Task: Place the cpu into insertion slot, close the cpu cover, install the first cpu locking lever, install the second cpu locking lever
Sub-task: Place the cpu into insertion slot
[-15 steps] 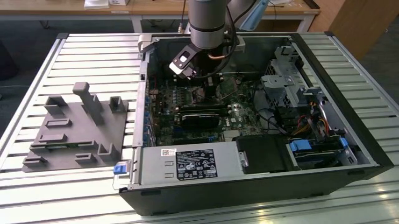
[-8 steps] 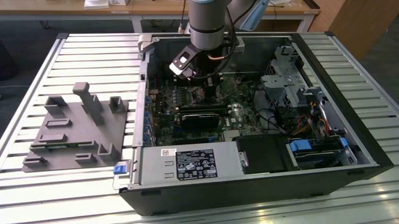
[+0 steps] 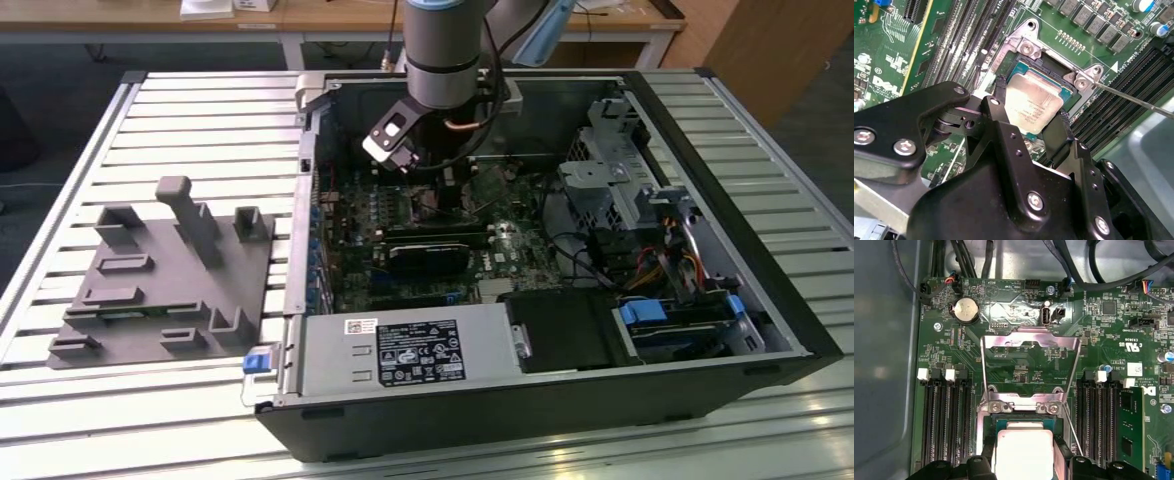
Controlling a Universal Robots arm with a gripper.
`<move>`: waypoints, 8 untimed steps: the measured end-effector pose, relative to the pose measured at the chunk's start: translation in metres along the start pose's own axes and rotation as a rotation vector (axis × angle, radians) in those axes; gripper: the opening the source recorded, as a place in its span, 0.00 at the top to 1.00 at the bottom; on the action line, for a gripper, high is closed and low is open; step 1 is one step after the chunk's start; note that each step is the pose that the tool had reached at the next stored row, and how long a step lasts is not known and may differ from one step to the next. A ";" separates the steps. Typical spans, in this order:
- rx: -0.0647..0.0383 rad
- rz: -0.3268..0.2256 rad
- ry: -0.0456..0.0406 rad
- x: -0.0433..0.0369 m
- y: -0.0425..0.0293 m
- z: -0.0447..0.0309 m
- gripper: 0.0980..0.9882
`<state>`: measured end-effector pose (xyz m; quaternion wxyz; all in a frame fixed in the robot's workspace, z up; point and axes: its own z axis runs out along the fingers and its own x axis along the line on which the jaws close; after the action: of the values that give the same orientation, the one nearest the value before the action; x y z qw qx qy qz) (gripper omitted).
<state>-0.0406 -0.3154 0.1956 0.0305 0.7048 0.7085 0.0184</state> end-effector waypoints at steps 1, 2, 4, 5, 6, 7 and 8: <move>0.000 0.000 0.0001 0.0003 0.0000 0.0005 0.51; 0.000 0.000 0.0001 0.0006 0.0000 0.0010 0.51; 0.000 0.000 -0.0002 0.0011 -0.0001 0.0020 0.51; 0.001 0.000 -0.0003 0.0013 -0.0002 0.0025 0.51; 0.001 0.000 -0.0006 0.0014 -0.0003 0.0029 0.51; 0.001 0.000 -0.0007 0.0014 -0.0003 0.0032 0.51; 0.001 0.000 -0.0006 0.0014 -0.0003 0.0034 0.51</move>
<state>-0.0406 -0.3141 0.1922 0.0303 0.7048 0.7086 0.0178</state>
